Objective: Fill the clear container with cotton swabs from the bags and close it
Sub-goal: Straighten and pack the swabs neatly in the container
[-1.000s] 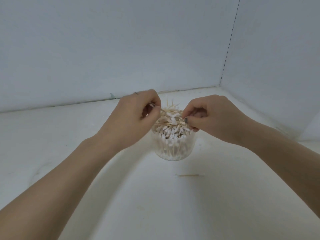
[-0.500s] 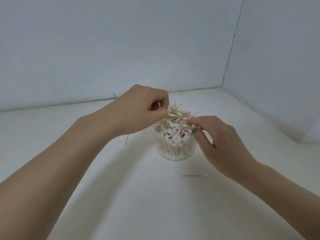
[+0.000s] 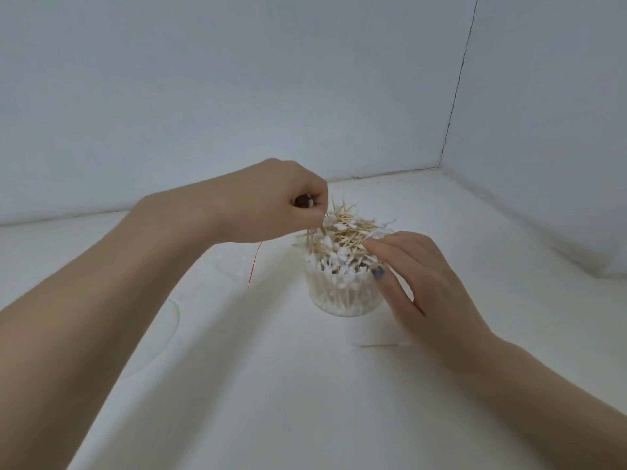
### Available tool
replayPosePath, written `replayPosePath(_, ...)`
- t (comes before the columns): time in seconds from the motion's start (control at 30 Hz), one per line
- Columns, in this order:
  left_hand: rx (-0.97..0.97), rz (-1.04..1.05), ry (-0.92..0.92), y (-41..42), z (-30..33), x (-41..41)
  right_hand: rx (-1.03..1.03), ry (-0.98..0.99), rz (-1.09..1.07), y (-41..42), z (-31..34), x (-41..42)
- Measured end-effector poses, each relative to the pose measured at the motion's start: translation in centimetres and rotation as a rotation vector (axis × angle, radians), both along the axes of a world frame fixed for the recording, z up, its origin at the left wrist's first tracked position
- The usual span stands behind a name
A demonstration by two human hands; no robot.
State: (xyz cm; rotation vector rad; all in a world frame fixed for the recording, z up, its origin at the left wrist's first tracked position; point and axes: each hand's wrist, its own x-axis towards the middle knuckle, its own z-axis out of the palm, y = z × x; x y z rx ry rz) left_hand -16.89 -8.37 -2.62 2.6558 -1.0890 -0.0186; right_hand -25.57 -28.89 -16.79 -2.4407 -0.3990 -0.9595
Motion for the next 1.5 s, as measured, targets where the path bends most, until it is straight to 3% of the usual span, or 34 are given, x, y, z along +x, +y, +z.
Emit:
replayPosePath(0.27, -0.035, 0.019, -0.027, 0.8, 1.7, 0.9, 0.068, -0.059, 0.006, 0.9, 2.2, -0.1)
replayPosePath(0.6, -0.103, 0.072, -0.069, 2.0, 2.7, 1.0, 0.095, 0.202, 0.004, 2.7, 4.4, 1.7)
replayPosePath(0.8, -0.151, 0.044, -0.042, 2.7, 3.2, 0.5, -0.06, 0.098, 0.023, 2.3, 3.9, 2.7)
replayPosePath(0.93, -0.092, 0.028, -0.022, 2.2, 2.6, 0.2, -0.077, 0.072, 0.049, 1.5, 4.5, 3.6)
replayPosePath(1.27, -0.002, -0.096, -0.015, -0.8, -0.1, -0.7, 0.189, 0.17, -0.037, 0.4, 7.0, 3.6)
replayPosePath(1.5, 0.076, -0.083, 0.013, -1.5, -0.9, 0.0, 0.173, 0.181, -0.039, 0.3, 7.5, 3.2)
